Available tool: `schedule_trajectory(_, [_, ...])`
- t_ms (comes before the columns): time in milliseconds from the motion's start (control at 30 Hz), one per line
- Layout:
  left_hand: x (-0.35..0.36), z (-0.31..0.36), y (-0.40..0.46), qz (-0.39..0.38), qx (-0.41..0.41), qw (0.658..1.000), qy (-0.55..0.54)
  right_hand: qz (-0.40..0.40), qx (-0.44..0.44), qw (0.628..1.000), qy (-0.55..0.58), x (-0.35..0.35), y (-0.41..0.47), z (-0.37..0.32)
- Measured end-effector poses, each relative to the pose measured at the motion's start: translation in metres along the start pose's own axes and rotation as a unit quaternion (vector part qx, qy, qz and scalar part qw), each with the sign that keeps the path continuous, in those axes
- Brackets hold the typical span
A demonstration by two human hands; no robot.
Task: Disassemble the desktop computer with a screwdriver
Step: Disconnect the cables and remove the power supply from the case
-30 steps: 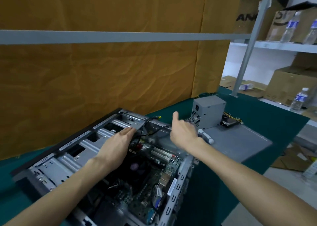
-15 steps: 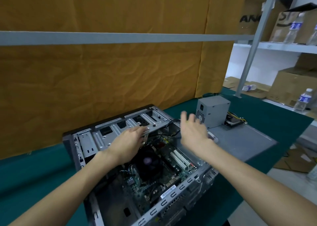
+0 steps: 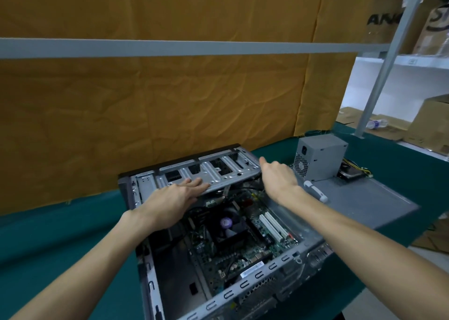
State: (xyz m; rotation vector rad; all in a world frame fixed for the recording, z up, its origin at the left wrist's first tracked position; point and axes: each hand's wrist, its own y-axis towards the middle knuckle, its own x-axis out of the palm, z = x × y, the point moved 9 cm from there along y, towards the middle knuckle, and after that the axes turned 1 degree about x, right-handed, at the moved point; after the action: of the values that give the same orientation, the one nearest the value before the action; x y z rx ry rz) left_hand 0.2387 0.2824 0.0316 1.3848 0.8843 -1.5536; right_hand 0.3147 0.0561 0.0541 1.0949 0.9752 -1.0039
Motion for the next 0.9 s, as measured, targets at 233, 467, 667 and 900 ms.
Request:
schedule_trajectory(233, [0.002, 0.018, 0.023, -0.007, 0.078, 0.995, -0.061, -0.029, 0.076, 0.997, -0.017, 0.003, -0.032, 0.040])
schedule_trajectory(467, [-0.014, -0.012, 0.005, 0.110, 0.024, 0.985, -0.134, -0.025, -0.053, 0.997, -0.044, -0.015, -0.059, -0.046])
schedule_trajectory(667, [-0.022, -0.028, -0.012, 0.177, -0.023, 0.968, -0.175, 0.175, -0.329, 0.918, 0.138, -0.063, -0.089, -0.124])
schedule_trajectory(900, [-0.022, -0.033, -0.018, 0.187, -0.056, 0.965, -0.176, -0.177, -0.347, 0.921, 0.010, 0.022, -0.070, -0.163])
